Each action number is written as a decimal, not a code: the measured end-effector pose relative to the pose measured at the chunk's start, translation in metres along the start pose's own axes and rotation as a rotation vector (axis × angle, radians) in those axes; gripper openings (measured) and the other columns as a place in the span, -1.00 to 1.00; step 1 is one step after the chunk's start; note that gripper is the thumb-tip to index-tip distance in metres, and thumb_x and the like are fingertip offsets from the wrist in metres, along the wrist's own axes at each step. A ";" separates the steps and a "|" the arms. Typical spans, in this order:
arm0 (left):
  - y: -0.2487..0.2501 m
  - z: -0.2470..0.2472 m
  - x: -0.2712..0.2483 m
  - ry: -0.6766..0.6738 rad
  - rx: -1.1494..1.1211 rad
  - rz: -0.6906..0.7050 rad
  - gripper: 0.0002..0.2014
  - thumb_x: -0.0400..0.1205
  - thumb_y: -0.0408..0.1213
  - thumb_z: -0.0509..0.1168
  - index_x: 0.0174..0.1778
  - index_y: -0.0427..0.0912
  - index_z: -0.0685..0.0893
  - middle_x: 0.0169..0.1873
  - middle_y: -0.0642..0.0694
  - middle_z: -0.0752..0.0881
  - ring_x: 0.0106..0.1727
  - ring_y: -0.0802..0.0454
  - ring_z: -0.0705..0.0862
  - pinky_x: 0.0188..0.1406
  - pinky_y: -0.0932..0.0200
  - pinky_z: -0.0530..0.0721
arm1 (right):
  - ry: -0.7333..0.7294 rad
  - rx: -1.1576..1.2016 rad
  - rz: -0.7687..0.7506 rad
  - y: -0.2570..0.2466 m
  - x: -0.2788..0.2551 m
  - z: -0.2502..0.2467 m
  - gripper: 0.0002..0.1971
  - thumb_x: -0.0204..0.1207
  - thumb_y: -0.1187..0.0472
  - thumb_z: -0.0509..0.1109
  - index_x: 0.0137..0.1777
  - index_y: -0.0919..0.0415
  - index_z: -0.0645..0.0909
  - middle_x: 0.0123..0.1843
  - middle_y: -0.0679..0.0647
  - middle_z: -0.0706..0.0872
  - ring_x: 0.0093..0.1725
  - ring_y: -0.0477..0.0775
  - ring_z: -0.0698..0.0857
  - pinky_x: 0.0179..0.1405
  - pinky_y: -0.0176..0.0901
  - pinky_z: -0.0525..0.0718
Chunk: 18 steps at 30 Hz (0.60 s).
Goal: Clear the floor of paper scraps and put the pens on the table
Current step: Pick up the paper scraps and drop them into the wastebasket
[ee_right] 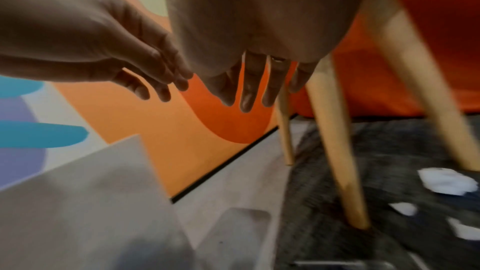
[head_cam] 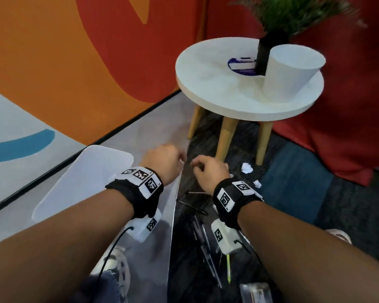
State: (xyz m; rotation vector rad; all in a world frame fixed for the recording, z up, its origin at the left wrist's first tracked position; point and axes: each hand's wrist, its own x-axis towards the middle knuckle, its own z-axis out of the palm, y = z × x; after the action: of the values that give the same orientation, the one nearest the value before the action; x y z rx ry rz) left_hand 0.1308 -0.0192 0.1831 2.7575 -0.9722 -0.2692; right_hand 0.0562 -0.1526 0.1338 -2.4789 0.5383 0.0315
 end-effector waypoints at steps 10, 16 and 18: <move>0.070 0.138 0.075 -0.362 -0.108 0.079 -0.83 0.56 -0.24 0.24 -0.09 0.16 0.65 0.00 0.00 0.74 0.01 -0.08 0.72 -0.07 0.16 0.64 | -0.160 0.114 0.529 0.197 0.002 0.015 -0.86 0.42 0.06 0.49 -0.26 -0.08 0.56 0.05 0.04 0.76 0.05 0.13 0.73 0.14 -0.04 0.70; 0.091 0.215 0.112 -0.457 -0.084 0.115 -0.85 0.62 -0.28 0.21 0.02 0.01 0.63 -0.02 -0.10 0.71 -0.01 -0.14 0.69 0.01 0.03 0.70 | -0.269 0.086 0.608 0.262 0.022 0.049 -0.60 0.43 -0.06 0.53 0.18 0.08 0.57 0.24 0.11 0.67 0.22 0.16 0.66 0.18 -0.07 0.64; 0.094 0.233 0.125 -0.466 -0.076 0.120 -0.84 0.63 -0.29 0.21 0.07 -0.05 0.62 -0.04 -0.11 0.69 -0.03 -0.13 0.68 0.00 0.03 0.69 | -0.270 0.050 0.606 0.272 0.032 0.060 -0.55 0.44 -0.07 0.53 0.25 0.07 0.55 0.31 0.15 0.60 0.29 0.20 0.60 0.22 -0.06 0.61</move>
State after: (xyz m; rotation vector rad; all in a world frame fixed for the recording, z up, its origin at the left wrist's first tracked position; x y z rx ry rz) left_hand 0.1152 -0.2002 -0.0303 2.6031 -1.1937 -0.9376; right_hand -0.0134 -0.3321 -0.0701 -2.1275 1.1255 0.5714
